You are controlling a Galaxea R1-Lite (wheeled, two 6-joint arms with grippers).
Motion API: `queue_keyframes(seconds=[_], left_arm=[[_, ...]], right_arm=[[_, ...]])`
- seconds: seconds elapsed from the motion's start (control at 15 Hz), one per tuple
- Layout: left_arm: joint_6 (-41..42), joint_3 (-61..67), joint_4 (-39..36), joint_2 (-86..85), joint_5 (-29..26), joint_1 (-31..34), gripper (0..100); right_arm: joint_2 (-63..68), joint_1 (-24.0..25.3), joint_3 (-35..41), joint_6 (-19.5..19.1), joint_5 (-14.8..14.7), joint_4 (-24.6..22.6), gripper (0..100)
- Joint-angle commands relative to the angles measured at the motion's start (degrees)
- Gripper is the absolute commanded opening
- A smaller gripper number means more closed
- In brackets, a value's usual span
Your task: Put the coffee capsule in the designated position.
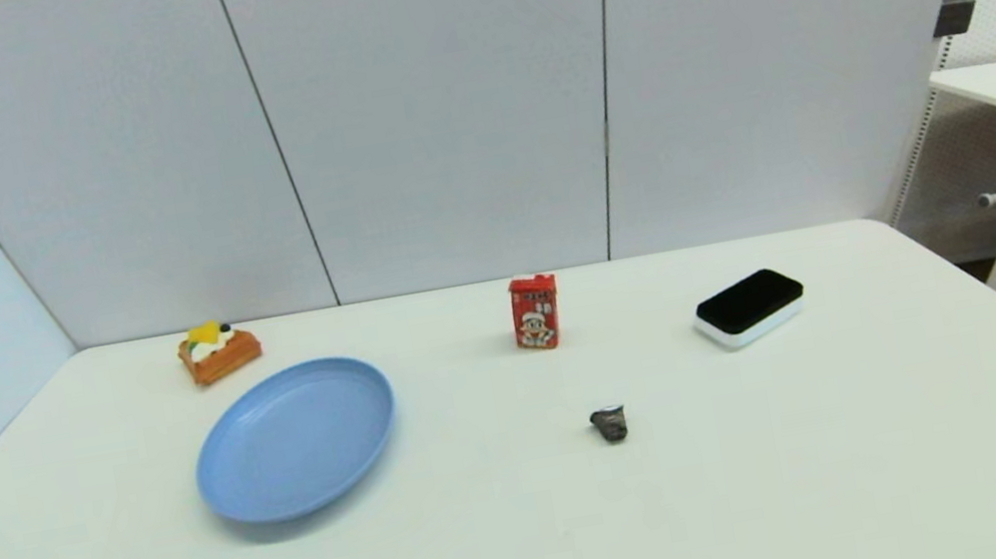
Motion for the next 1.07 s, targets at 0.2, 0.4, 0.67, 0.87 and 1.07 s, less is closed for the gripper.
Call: queue_keyframes(seconds=[0.2, 0.4, 0.67, 0.87, 1.07], left_arm=[[-0.03, 1.05, -0.04, -0.01, -0.05, 0.02, 100], [-0.03, 1.05, -0.04, -0.01, -0.05, 0.02, 100], [-0.03, 1.05, -0.04, 0.78, 0.04, 0.02, 100], [-1.96, -8.61, -1.79, 17.48, -0.05, -1.56, 100], [-1.78, -24.61, -3.55, 36.64, -0.22, -5.16, 100]], right_arm=[[0.07, -0.01, 0.0, -0.01, 0.0, -0.02, 100], [0.07, -0.01, 0.0, -0.01, 0.0, -0.02, 100], [0.07, -0.01, 0.0, -0.01, 0.0, -0.02, 100], [0.07, -0.01, 0.0, -0.01, 0.0, -0.02, 100], [0.07, -0.01, 0.0, -0.01, 0.0, -0.02, 100]])
